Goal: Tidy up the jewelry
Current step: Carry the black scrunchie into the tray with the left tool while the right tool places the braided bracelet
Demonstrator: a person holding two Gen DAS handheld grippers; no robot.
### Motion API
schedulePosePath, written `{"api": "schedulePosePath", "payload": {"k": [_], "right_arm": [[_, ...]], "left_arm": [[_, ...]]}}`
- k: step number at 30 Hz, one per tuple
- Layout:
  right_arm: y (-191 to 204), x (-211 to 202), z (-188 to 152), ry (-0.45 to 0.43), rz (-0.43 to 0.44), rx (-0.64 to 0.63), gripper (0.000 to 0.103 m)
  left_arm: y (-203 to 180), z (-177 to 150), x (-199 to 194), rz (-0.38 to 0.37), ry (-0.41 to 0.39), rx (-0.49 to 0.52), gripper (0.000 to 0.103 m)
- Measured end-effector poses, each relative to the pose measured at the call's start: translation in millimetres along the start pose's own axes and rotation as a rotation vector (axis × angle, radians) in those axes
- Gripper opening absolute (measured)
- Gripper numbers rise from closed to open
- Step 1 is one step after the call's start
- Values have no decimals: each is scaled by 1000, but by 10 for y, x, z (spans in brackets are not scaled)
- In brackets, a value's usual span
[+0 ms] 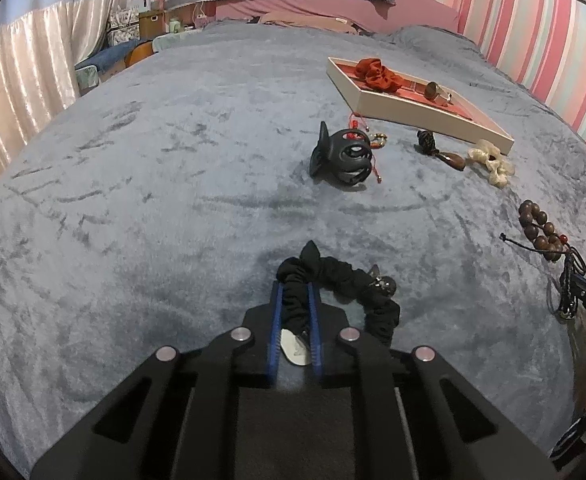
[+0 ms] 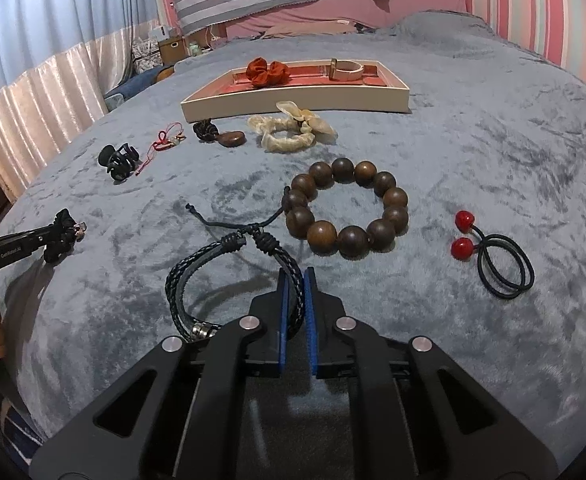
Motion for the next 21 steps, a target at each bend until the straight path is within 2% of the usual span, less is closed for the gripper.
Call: {"api": "schedulePosePath", "payload": {"k": [13,21], "right_arm": [[-87,-65,106,-14,5,29,8],[-208,-221,531,-71,10,37,8]], "left_arm": [[-97,139,-344,-23,-106,25,12],[-130,462,-506,-50,-142,18,12]]}}
Point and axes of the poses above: each gripper's, at about its wrist camera, not at the fingertips, and x roughly the way its jaws point, y to its left, z to its top, the point moved 5 cm from there along x, roughly the way its jaws point, and after that the axes turned 7 degrees about y, right-handed, at the moved point
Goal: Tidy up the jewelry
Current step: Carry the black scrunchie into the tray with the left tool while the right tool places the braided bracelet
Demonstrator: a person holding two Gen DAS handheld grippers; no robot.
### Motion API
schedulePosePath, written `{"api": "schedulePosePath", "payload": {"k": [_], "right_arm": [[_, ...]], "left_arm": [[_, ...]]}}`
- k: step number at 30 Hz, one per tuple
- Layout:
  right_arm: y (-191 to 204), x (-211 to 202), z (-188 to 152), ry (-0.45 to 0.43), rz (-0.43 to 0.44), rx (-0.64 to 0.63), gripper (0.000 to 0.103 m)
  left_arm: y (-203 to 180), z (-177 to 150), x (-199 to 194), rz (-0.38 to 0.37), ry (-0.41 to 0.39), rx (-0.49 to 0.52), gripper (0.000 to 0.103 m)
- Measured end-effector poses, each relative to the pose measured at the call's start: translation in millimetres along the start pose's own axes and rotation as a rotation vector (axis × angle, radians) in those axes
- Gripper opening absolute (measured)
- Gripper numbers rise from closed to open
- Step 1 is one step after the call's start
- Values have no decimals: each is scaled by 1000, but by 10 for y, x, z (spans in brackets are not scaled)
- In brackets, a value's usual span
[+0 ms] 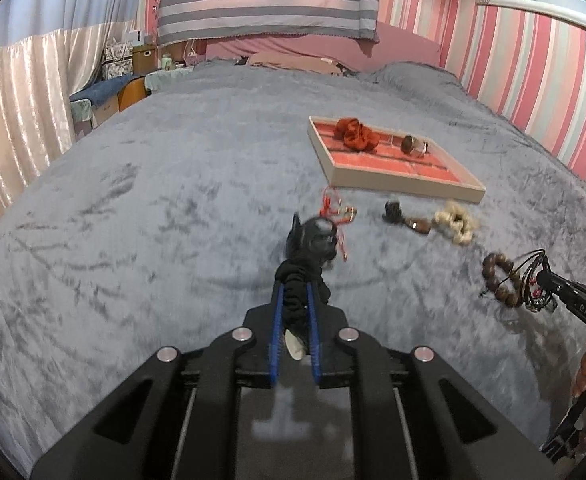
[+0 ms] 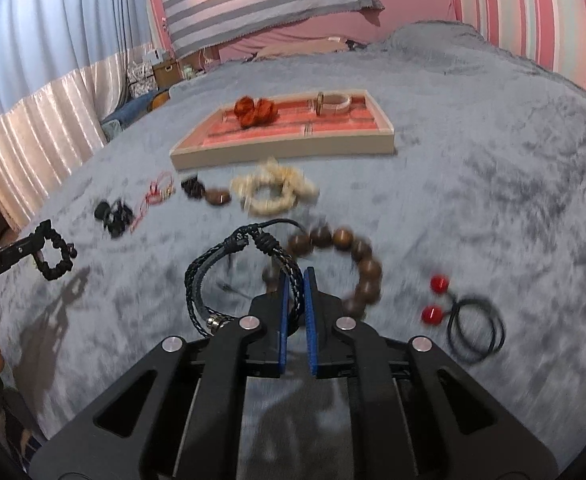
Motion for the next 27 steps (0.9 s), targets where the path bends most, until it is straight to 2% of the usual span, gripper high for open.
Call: {"api": "schedulePosePath", "payload": {"k": [7,13,27], "right_arm": [[-42,-64,488,-54,2,-17,8],[-156,-43,952,-83,4,-11,8],[-470,467,1956,-86,-15,-3,8]], "left_arm": [[-169,499,-73,-22,-52,27,12],[-364,950,24,-47,-66,60,12],[-658,1865,703,-121,-9,48,12]]}}
Point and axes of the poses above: each gripper's, at about its wrist camera, not at the fingertips, and x roughly the way its jaws point, y to its left, z to its top, the point moved 5 cm from there along x, roughly the way its jaws point, and after that the axes turned 7 degrees about y, right-handed, at the moved point
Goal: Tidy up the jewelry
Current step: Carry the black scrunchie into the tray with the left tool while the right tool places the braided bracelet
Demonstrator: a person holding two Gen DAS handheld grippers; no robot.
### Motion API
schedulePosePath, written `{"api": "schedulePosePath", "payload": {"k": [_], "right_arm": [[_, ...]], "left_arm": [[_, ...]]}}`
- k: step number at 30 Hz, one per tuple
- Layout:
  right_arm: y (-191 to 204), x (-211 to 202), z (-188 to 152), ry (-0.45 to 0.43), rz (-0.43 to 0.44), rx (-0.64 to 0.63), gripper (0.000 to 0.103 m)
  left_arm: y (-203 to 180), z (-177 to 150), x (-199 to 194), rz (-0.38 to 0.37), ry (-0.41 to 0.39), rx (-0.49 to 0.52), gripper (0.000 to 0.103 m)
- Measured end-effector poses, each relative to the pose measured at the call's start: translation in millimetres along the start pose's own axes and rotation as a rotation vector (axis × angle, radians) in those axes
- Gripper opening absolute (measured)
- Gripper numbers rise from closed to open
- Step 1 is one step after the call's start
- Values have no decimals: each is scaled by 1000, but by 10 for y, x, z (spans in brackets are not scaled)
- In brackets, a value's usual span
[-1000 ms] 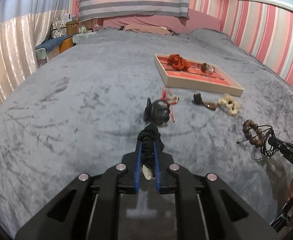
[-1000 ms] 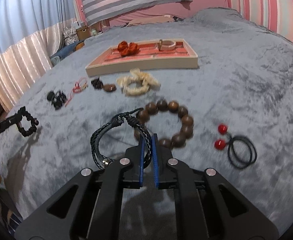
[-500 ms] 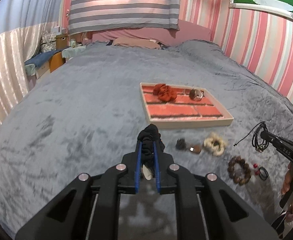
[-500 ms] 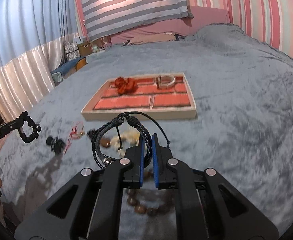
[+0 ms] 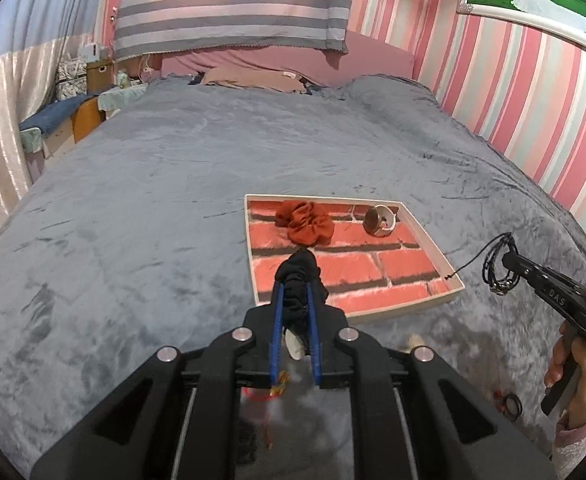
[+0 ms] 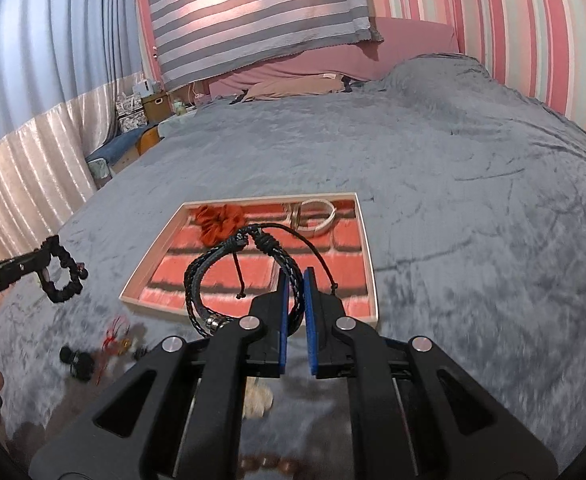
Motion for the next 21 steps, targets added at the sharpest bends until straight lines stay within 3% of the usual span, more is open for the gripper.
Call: {"api": "schedulePosePath", "payload": {"k": [9,21], "right_arm": [[-148,498,412,14,-23,-1,8],[-356,1230,648,77,-48,8,8]], "left_arm": [[-161,424,608,-20,51,0,12],[-219,587,1639,33,198,27,12]]}}
Point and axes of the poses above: each gripper's, at about its wrist camera, not at the fingertips, and x roughly the way its jaws point, y to its left, z to its top, the point moved 5 cm from there along x, roughly the way its jaws point, and after that the axes turned 7 degrees about y, right-handed, at the moved point
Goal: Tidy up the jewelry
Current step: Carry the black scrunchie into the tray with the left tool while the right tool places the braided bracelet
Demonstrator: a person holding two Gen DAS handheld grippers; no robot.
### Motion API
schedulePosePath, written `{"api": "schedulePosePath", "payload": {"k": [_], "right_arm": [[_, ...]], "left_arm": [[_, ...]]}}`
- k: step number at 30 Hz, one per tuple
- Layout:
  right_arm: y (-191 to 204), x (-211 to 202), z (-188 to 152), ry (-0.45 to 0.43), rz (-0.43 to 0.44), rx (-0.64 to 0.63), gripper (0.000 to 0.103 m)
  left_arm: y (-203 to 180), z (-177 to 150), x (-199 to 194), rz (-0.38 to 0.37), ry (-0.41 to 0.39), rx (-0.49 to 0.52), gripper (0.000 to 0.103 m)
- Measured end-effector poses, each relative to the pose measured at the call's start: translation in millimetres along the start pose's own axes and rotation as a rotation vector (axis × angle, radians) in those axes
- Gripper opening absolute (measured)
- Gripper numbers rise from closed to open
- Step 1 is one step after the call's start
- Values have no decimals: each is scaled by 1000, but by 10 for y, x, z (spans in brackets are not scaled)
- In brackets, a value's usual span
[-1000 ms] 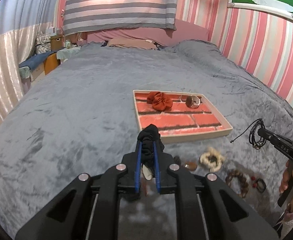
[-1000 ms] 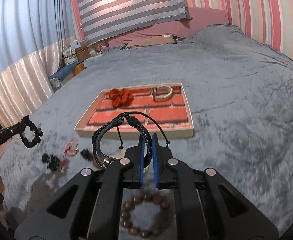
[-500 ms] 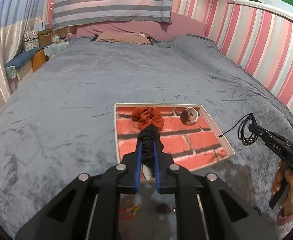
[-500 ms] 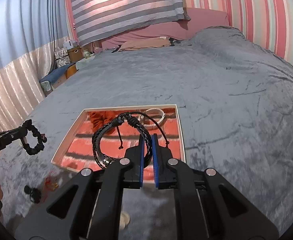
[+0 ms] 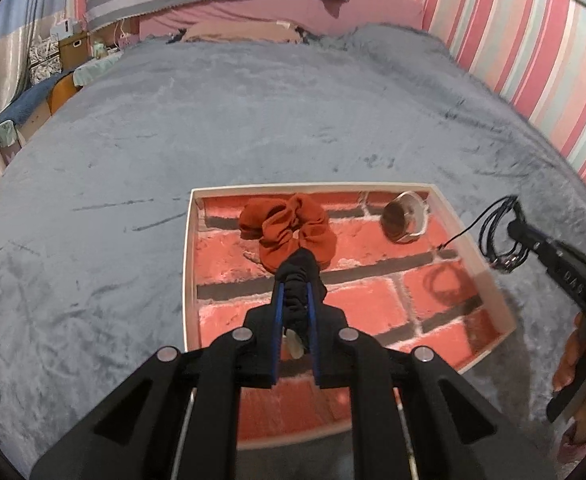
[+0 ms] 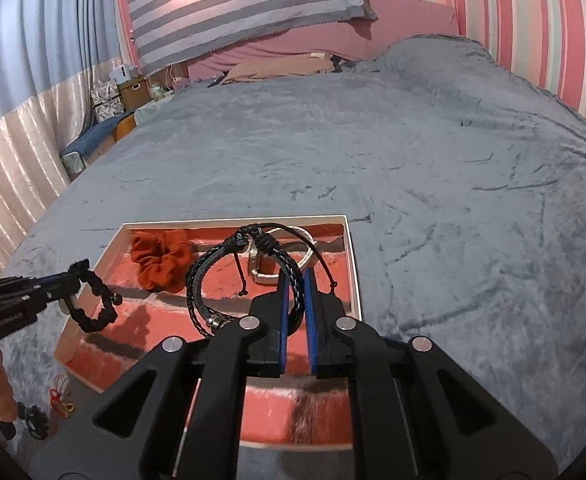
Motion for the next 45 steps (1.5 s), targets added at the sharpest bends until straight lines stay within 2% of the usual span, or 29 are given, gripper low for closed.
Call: {"api": "schedulePosePath", "payload": {"k": [9,25,30,39,41,43,44,45], "right_arm": [[-64,413,64,56,-56,-31,8],[-192,923,-80,173,-56,31,8],[-196,1029,-113,197,-66,37,8],[-158,1105,-147,232,-96,5,9],[-136,1103,-152,230,-104,-5,13],[-135,1096,-146,224,-104,-7,31],[-120,1079,-137,213,-101,-13,34],[-104,1064,-132,206,-100,-20,37]], "left_arm": [[108,119,468,66,75,3,12],[215,179,879,77,128,-24,12],[254,168,929,62,133,-35,12],[228,181,899,79,101,-22,13],[230,173,897,76,101,-20,14],[224,168,889,80,100,-15,23],[218,164,874,83,94,-14,38],[214,170,841,92,77,-9,48]]}}
Point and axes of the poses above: each gripper's, at about its wrist camera, not at the fingertips, and x roughly the way its jaws point, y to its left, z to its top, the point moved 5 cm from there along x, roughly the way its jaws point, and after that the axes turned 7 degrees about y, right-handed, at the moved point
